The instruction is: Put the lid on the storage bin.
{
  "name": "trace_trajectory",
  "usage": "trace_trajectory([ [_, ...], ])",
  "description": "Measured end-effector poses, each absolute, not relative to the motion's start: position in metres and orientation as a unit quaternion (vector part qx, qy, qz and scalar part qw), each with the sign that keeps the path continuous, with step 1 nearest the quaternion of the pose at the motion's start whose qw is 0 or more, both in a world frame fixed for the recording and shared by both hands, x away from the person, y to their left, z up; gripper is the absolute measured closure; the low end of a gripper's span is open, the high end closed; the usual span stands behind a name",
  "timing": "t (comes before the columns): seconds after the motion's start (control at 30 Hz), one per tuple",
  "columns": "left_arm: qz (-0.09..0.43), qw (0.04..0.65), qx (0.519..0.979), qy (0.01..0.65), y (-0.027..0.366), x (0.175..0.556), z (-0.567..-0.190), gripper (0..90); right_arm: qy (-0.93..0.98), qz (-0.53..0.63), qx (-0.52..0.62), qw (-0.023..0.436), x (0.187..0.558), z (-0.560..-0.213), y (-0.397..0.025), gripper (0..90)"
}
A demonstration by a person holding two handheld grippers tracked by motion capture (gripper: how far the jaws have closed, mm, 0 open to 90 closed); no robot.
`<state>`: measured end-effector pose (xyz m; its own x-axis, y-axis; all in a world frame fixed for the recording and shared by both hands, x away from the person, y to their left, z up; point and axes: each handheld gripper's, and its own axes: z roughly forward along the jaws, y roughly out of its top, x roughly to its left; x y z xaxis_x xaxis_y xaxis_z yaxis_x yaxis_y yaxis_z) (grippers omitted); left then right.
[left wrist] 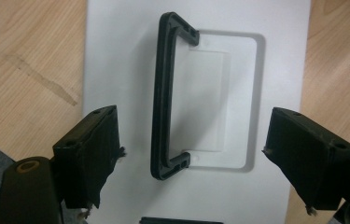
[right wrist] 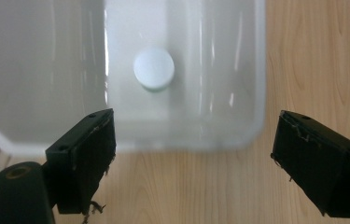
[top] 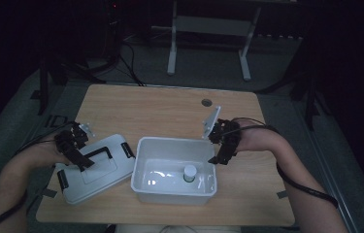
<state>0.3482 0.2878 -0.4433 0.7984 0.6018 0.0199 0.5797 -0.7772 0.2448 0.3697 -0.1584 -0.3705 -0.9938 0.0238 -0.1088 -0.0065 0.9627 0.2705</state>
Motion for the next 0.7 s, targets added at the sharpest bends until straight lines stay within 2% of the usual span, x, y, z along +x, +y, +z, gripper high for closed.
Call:
trace_trajectory([
  [0.23,0.052,0.116,0.945,0.301,0.282,0.354,-0.448,21.2,0.99,0.12,0.025,0.064,0.374,-0.377,-0.191,13.8],
  [0.33,0.052,0.109,0.947,0.297,0.28,0.358,-0.452,26.3,0.991,0.115,0.041,0.054,0.376,-0.38,-0.205,13.8],
  [0.47,0.058,0.105,0.95,0.287,0.277,0.363,-0.457,39.3,0.991,0.114,0.051,0.048,0.377,-0.386,-0.221,14.7],
  [0.53,0.047,0.111,0.951,0.284,0.276,0.365,-0.459,43.0,0.991,0.113,0.059,0.039,0.376,-0.391,-0.229,14.8],
  [0.7,0.039,0.081,0.956,0.278,0.272,0.37,-0.468,51.2,0.993,0.094,0.064,0.029,0.375,-0.41,-0.244,14.9],
])
